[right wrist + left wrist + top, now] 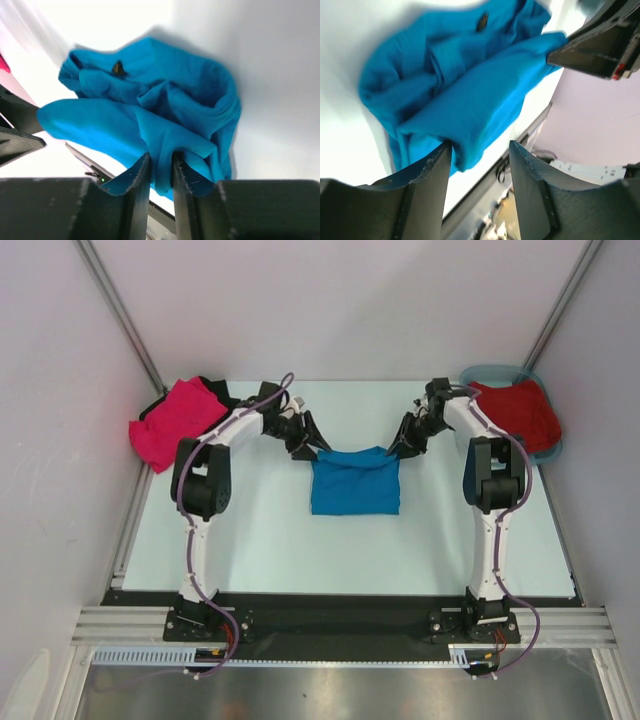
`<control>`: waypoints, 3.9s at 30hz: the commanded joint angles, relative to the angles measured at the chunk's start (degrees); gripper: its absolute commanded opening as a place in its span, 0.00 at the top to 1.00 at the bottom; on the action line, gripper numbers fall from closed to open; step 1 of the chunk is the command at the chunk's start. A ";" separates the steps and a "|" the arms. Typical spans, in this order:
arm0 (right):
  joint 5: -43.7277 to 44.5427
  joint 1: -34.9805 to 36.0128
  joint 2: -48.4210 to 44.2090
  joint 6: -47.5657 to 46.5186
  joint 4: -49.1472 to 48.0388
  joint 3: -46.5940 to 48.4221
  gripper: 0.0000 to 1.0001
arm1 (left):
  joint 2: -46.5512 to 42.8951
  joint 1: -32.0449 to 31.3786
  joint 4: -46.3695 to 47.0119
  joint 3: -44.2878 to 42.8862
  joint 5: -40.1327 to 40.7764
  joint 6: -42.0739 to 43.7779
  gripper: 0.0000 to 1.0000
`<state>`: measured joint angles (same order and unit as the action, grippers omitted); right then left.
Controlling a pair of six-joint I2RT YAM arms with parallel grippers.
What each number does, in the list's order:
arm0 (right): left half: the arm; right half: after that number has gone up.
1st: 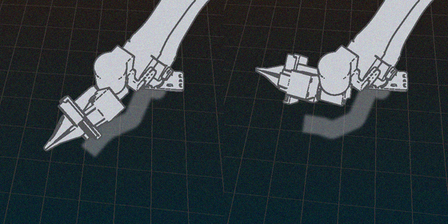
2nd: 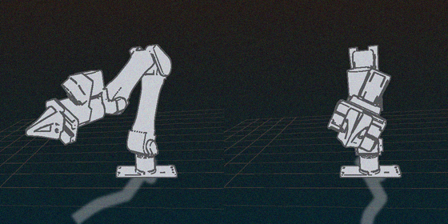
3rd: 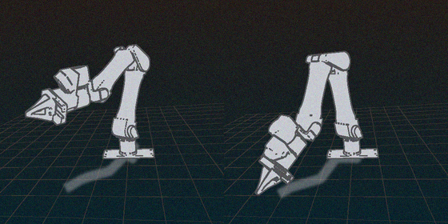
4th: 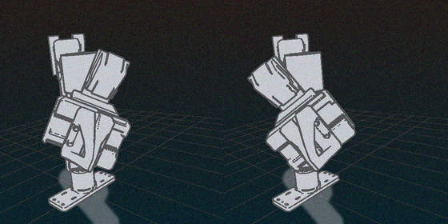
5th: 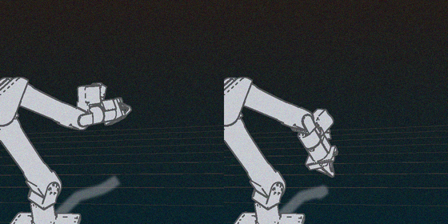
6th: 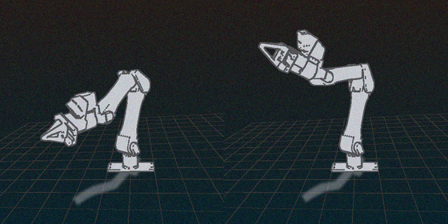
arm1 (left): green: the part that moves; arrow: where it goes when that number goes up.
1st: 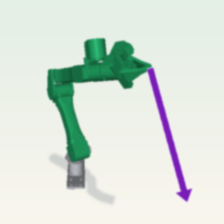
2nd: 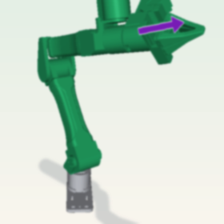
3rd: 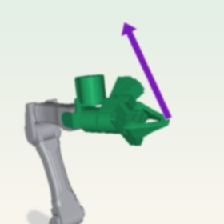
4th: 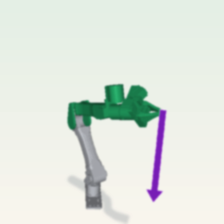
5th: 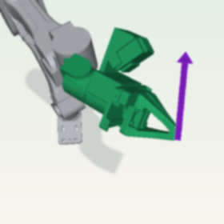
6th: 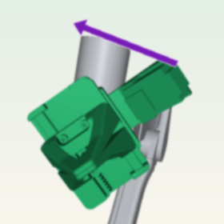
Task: Fold and stack the t-shirts
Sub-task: Fold the tshirt
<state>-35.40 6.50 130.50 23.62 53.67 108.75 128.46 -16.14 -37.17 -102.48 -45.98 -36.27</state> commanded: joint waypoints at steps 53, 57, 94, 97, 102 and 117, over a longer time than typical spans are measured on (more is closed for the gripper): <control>-12.24 -0.79 7.22 5.22 -12.27 3.84 0.53 | 7.94 -1.35 49.12 4.66 -15.64 -27.28 0.42; -10.40 -1.40 8.72 3.46 -12.62 5.15 0.53 | 10.05 -1.00 47.72 2.20 -15.20 -24.82 0.43; -0.65 -5.36 0.38 0.03 -7.98 8.59 0.53 | 12.51 5.50 21.04 -15.90 -3.44 -4.17 0.46; 1.90 -5.54 0.29 -1.82 -4.99 8.67 0.53 | 9.97 5.68 14.33 -15.92 0.78 1.28 0.46; 5.33 -5.53 0.20 -4.45 -2.69 7.09 0.53 | 5.40 5.60 8.62 -10.92 4.84 5.33 0.44; 4.38 -4.57 0.20 -5.16 -6.20 -0.46 0.53 | -4.71 5.24 24.65 13.25 3.62 0.51 0.43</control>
<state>-29.34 1.45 133.49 19.18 49.82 109.40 127.72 -10.48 -22.06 -92.71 -39.92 -32.62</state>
